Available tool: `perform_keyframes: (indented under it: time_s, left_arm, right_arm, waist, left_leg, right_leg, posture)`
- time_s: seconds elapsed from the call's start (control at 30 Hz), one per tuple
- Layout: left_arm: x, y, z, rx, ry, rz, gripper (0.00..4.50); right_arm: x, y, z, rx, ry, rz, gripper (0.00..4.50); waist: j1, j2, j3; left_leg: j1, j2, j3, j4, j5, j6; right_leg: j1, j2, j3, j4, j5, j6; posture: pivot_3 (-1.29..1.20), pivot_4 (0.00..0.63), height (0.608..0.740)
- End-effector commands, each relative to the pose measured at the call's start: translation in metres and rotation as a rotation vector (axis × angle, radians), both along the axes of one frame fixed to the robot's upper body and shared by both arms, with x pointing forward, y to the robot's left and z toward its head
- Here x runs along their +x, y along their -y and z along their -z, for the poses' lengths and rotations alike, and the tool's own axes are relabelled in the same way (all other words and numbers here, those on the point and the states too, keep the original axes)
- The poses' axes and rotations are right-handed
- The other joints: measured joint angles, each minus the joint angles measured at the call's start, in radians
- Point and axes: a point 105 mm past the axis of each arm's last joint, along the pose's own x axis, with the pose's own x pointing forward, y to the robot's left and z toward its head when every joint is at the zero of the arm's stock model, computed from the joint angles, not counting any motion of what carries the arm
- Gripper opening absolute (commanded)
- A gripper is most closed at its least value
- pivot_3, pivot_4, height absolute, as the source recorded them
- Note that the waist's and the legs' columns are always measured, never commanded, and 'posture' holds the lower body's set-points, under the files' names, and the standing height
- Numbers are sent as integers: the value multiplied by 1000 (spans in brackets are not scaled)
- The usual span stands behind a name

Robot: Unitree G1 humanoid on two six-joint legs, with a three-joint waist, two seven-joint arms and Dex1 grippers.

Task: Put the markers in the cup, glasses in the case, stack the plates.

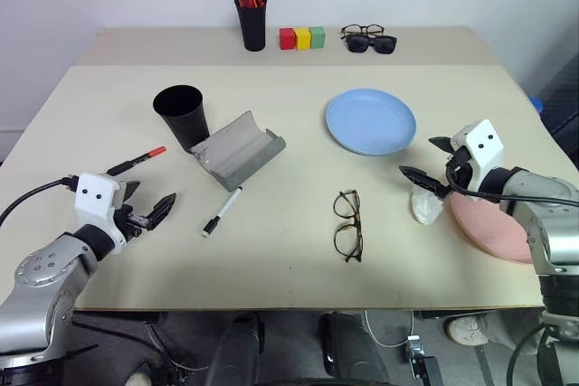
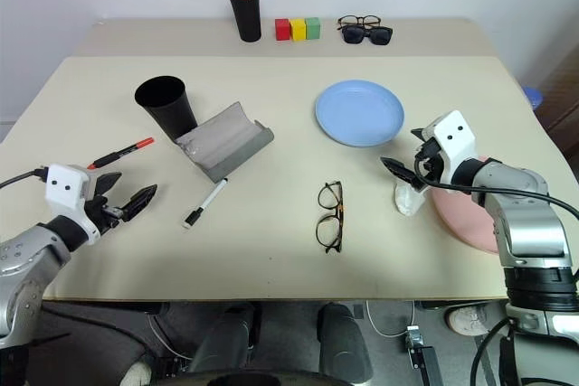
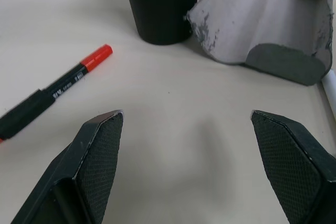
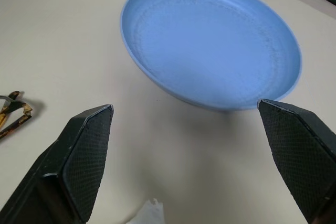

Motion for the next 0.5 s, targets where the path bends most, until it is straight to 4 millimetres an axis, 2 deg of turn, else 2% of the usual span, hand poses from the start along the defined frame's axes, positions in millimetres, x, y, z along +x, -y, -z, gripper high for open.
perform_keyframes:
  time_s: [0.03, 0.23, 0.5]
  left_arm:
    - [0, 1, -18, 27, 57, 13, 3976]
    - [0, 5, -21, 27, 66, 15, 3976]
    - [-1, 7, -22, 24, 68, 15, 3976]
  right_arm:
    - [0, -9, -12, 8, 56, -31, 4500]
    - [5, -22, -10, 14, 76, -68, 4500]
    - [8, -69, -5, 55, 93, -201, 4500]
  waist:
    - [0, 0, 0]
    - [-1, 0, 0]
    - [-1, 0, 0]
  left_leg:
    - [0, 0, 0, 0, 0, 0]
    - [0, 0, 0, 0, 0, 0]
    - [0, 0, 0, 0, 0, 0]
  right_leg:
    - [0, 0, 0, 0, 0, 0]
    - [0, 0, 0, 0, 0, 0]
    - [0, 0, 0, 0, 0, 0]
  posture:
    - [0, 150, 740]
    - [0, 150, 740]
    - [0, 150, 740]
